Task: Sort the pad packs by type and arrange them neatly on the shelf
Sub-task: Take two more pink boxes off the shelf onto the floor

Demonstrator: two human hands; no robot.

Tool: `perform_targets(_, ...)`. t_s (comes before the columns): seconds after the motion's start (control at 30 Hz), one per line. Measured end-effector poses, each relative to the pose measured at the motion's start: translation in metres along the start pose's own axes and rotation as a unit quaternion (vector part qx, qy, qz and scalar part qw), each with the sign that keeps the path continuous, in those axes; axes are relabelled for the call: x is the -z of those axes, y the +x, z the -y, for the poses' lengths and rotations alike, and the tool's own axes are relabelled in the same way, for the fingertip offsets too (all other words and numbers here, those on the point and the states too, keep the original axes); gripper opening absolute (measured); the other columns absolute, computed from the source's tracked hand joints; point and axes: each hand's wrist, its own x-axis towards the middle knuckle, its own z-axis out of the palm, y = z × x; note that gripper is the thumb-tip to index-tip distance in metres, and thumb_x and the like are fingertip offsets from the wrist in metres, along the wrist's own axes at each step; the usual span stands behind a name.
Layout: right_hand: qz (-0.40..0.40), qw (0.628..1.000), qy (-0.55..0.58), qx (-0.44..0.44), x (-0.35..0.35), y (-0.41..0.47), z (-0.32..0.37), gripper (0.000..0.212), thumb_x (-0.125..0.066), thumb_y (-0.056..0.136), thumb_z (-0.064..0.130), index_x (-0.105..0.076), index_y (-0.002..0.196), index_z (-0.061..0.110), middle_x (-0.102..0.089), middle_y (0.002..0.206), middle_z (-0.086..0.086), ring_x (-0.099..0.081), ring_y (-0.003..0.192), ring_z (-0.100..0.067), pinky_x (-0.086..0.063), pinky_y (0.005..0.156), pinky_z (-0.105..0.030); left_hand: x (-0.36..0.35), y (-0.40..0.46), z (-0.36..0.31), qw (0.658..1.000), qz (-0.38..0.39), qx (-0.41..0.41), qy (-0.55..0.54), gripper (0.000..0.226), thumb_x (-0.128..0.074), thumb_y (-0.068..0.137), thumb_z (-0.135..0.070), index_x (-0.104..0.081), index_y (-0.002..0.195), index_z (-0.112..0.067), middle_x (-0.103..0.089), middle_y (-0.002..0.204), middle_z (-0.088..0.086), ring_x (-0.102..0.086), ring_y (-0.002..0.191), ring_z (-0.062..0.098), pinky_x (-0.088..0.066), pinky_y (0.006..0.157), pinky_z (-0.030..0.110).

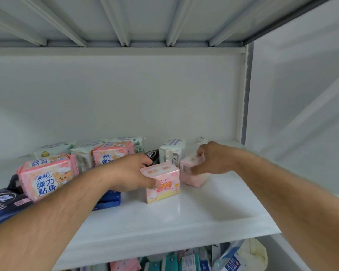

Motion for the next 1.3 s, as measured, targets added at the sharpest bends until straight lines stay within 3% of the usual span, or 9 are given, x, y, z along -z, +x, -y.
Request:
perform_targets(0.1, 0.012, 0.999, -0.028, 0.016, 0.012, -0.027, 0.001, 0.079, -0.048, 0.077, 0.086, -0.062, 0.122, 0.022, -0.059, 0.113, 0.007, -0.057, 0.107, -0.020, -0.047, 0.097, -0.036, 0.005, -0.016, -0.005, 0.999, 0.023, -0.005, 0.030, 0.066, -0.080, 0.078, -0.041, -0.051, 0.136, -0.027, -0.059, 0.126, -0.020, -0.060, 0.109, 0.005, -0.045, 0.103, 0.028)
perform_targets(0.23, -0.007, 1.000, 0.008, 0.028, 0.023, -0.052, -0.004, 0.050, -0.045, 0.095, 0.067, -0.062, 0.079, 0.022, -0.058, 0.082, 0.006, -0.056, 0.086, -0.018, -0.046, 0.078, -0.033, 0.011, -0.029, -0.005, 0.997, 0.025, 0.011, 0.066, 0.070, -0.078, 0.080, -0.043, -0.048, 0.140, -0.025, -0.059, 0.123, -0.019, -0.058, 0.110, 0.004, -0.042, 0.103, 0.025)
perform_targets(0.37, -0.038, 0.998, 0.035, 0.047, 0.024, -0.059, -0.009, 0.028, -0.061, 0.093, 0.043, -0.069, 0.112, 0.024, -0.062, 0.110, 0.004, -0.058, 0.101, -0.019, -0.048, 0.086, -0.030, 0.010, -0.040, -0.008, 0.996, 0.018, 0.011, 0.091, 0.062, -0.076, 0.080, -0.048, -0.054, 0.134, -0.028, -0.061, 0.121, -0.021, -0.059, 0.109, 0.004, -0.044, 0.104, 0.029)
perform_targets(0.47, -0.010, 0.996, 0.072, 0.045, 0.018, -0.063, -0.009, 0.044, -0.064, 0.090, 0.040, -0.057, 0.132, 0.029, -0.057, 0.126, 0.010, -0.054, 0.111, -0.014, -0.042, 0.088, -0.025, 0.009, -0.048, -0.013, 0.995, 0.013, 0.013, 0.101, 0.047, -0.073, 0.082, -0.049, -0.058, 0.124, -0.032, -0.063, 0.113, -0.021, -0.060, 0.105, 0.005, -0.045, 0.102, 0.030)
perform_targets(0.63, -0.025, 0.996, 0.057, 0.057, 0.015, -0.071, -0.002, 0.037, -0.067, 0.087, 0.053, -0.061, 0.111, 0.025, -0.076, 0.079, 0.002, -0.067, 0.073, -0.012, -0.047, 0.062, -0.026, 0.010, -0.054, -0.010, 0.994, 0.005, 0.017, 0.107, 0.049, -0.072, 0.079, -0.058, -0.060, 0.119, -0.033, -0.064, 0.111, -0.019, -0.060, 0.099, 0.001, -0.048, 0.088, 0.022)
perform_targets(0.73, -0.011, 0.993, 0.092, 0.075, 0.014, -0.074, 0.005, 0.023, -0.063, 0.093, 0.042, -0.062, 0.109, 0.025, -0.073, 0.067, 0.003, -0.067, 0.056, -0.011, -0.046, 0.054, -0.022, 0.010, -0.057, -0.009, 0.993, -0.001, 0.020, 0.117, 0.051, -0.071, 0.077, -0.061, -0.060, 0.119, -0.033, -0.064, 0.109, -0.019, -0.060, 0.098, 0.001, -0.048, 0.089, 0.023)
perform_targets(0.83, -0.075, 0.991, 0.046, 0.097, 0.013, -0.072, 0.008, 0.036, -0.053, 0.093, 0.019, -0.062, 0.123, 0.035, -0.068, 0.103, 0.007, -0.065, 0.088, -0.015, -0.049, 0.074, -0.025, 0.011, -0.059, -0.007, 0.992, 0.004, 0.021, 0.125, 0.054, -0.070, 0.076, -0.064, -0.061, 0.119, -0.033, -0.065, 0.111, -0.019, -0.062, 0.100, 0.003, -0.049, 0.093, 0.026)
perform_targets(0.97, 0.050, 0.987, 0.044, 0.144, 0.015, -0.079, 0.010, 0.067, -0.044, 0.090, -0.001, -0.054, 0.136, 0.047, -0.039, 0.151, 0.024, -0.040, 0.137, -0.006, -0.032, 0.111, -0.021, 0.013, -0.065, -0.009, 0.992, 0.008, 0.031, 0.125, 0.054, -0.071, 0.079, -0.058, -0.058, 0.124, -0.031, -0.063, 0.116, -0.017, -0.060, 0.104, 0.006, -0.048, 0.097, 0.029)
perform_targets(1.3, 0.036, 0.990, -0.060, 0.119, 0.027, -0.085, 0.022, 0.047, -0.071, 0.083, 0.056, -0.065, 0.124, 0.035, -0.059, 0.124, 0.015, -0.056, 0.115, -0.014, -0.045, 0.096, -0.030, 0.016, -0.074, -0.010, 0.991, 0.011, 0.037, 0.129, 0.044, -0.069, 0.084, -0.052, -0.061, 0.122, -0.031, -0.065, 0.115, -0.016, -0.060, 0.106, 0.007, -0.046, 0.101, 0.032)
